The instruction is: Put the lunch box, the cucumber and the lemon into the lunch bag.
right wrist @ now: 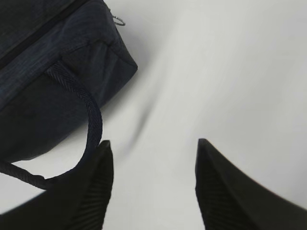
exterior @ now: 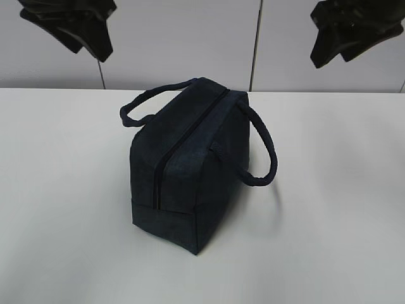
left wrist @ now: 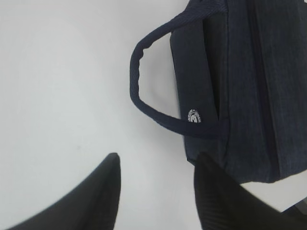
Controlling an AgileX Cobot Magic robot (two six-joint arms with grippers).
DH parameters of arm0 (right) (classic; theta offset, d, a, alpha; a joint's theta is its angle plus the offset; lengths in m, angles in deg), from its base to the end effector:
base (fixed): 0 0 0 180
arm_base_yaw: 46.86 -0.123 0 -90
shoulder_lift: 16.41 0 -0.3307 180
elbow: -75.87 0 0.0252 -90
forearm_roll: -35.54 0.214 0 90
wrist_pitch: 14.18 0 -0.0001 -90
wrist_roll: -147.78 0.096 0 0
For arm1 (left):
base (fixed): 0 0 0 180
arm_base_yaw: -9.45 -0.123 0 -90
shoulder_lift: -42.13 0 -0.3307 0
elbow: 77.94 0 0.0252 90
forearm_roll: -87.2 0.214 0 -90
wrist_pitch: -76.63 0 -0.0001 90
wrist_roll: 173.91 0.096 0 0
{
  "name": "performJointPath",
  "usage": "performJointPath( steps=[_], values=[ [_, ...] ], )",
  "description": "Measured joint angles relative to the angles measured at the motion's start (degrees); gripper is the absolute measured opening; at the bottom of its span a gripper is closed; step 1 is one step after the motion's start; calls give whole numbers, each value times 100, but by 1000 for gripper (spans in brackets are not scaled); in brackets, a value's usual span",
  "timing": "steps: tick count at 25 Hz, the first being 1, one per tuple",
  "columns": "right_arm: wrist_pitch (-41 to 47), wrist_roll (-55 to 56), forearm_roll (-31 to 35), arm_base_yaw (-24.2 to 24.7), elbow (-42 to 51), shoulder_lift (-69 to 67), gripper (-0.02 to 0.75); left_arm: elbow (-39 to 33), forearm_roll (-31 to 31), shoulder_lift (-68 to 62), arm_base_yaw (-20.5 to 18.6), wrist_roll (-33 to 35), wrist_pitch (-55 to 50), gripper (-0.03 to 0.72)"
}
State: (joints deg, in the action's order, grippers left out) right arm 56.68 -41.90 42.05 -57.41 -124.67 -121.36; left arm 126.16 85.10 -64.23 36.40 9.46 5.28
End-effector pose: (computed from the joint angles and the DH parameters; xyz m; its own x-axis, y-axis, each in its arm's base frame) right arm 0.3283 0.0716 0.4018 -0.8547 -0.2918 -0.4293 -0.3413 0.9390 0.0412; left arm 0.3055 -0.1590 0.4081 -0.7756 0.4471 -0.4456 0.5038 0.8638 -0.0101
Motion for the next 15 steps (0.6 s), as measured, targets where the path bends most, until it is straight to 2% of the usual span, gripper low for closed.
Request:
performJointPath(
  steps=[9, 15],
  values=[
    [60, 385, -140, 0, 572, 1300, 412, -967, 12, 1285, -59, -126, -24, 343],
    [98, 407, -140, 0, 1137, 2391, 412, -1193, -23, 2055, -59, -126, -45, 304]
  ],
)
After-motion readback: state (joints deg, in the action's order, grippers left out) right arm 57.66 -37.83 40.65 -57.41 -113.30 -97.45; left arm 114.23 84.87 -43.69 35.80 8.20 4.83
